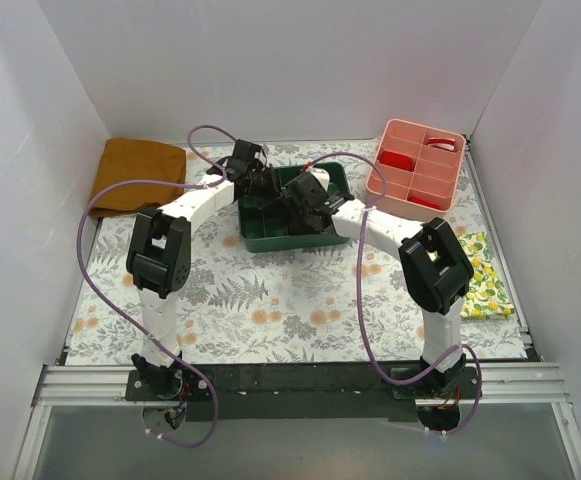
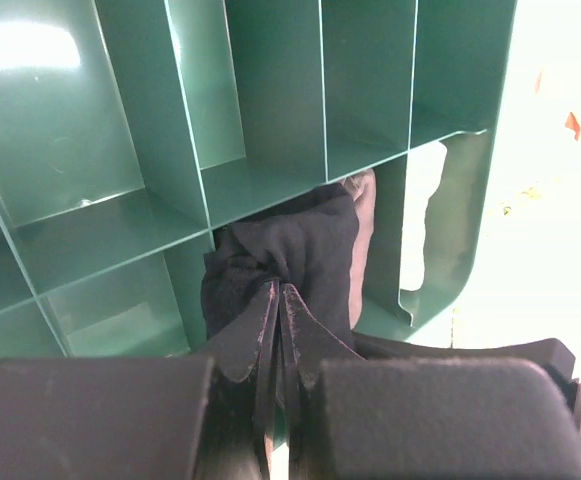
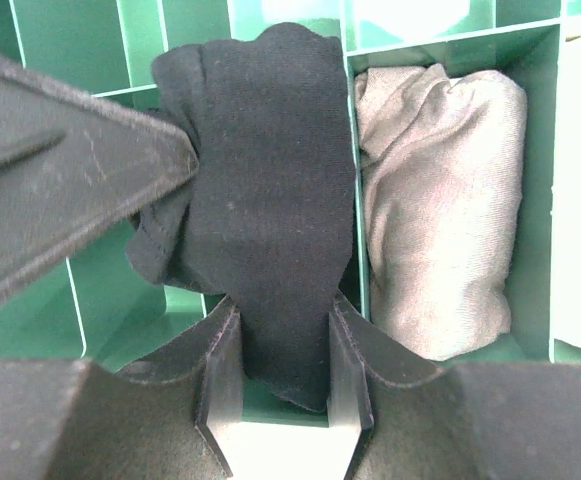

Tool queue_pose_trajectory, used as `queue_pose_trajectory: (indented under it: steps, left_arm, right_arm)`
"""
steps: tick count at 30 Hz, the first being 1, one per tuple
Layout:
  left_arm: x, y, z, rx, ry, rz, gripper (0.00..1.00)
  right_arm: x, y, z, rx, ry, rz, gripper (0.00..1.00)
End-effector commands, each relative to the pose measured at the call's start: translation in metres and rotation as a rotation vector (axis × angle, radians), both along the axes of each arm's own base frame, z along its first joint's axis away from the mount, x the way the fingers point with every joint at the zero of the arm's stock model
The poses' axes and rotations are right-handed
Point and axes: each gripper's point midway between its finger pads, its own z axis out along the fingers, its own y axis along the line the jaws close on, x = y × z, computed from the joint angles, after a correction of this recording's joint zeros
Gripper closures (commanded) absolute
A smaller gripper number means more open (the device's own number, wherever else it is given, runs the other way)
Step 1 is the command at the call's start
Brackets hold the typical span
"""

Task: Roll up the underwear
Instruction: Place the underwear in the storage box.

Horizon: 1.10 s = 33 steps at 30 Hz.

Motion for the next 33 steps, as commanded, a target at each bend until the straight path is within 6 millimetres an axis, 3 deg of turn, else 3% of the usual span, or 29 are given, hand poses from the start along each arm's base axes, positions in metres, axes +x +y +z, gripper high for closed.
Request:
queue_pose_trajectory:
  steps: [1, 6, 9, 10, 12, 17, 21, 25, 29, 33]
  left_arm:
    - [-0.003, -0.008, 0.003, -0.009, 0.008, -0.019, 1.0]
    - [-0.003, -0.012, -0.004, -0.022, 0.028, -0.03, 1.0]
    - [-0.004, -0.018, -0.006, -0.021, 0.029, -0.05, 1.0]
    - [-0.005, -0.019, -0.01, -0.014, 0.038, -0.055, 1.0]
    - [-0.005, -0.023, -0.016, 0.002, 0.047, -0.071, 1.0]
    - [-0.009, -0.021, -0.028, 0.033, 0.075, -0.074, 1.0]
    - [-0.011, -0.02, -0.033, 0.048, 0.085, -0.077, 1.0]
    - [-0.011, -0.019, -0.034, 0.06, 0.084, -0.076, 1.0]
    - [-0.011, -0.017, -0.036, 0.065, 0.086, -0.075, 1.0]
    - [-0.011, -0.017, -0.034, 0.064, 0.082, -0.078, 1.0]
  right_arm:
    - [0.002, 0.01, 0.044, 0.094, -0.123, 0.014, 0.99]
    - [0.005, 0.014, 0.053, 0.122, -0.154, 0.014, 0.99]
    - [0.002, 0.014, 0.037, 0.058, -0.085, 0.039, 0.99]
    - [0.005, 0.02, 0.043, 0.068, -0.089, 0.054, 0.99]
    - [0.002, 0.022, 0.033, 0.049, -0.051, 0.069, 0.99]
    - [0.003, 0.027, 0.034, 0.047, -0.056, 0.1, 0.96]
    - [0.006, 0.031, 0.044, 0.028, -0.087, 0.135, 0.83]
    - [0.009, 0.029, 0.049, -0.007, -0.091, 0.14, 0.6]
    - [0.01, 0.029, 0.071, 0.029, -0.157, 0.139, 0.53]
    - [0.011, 0.027, 0.079, 0.046, -0.184, 0.128, 0.52]
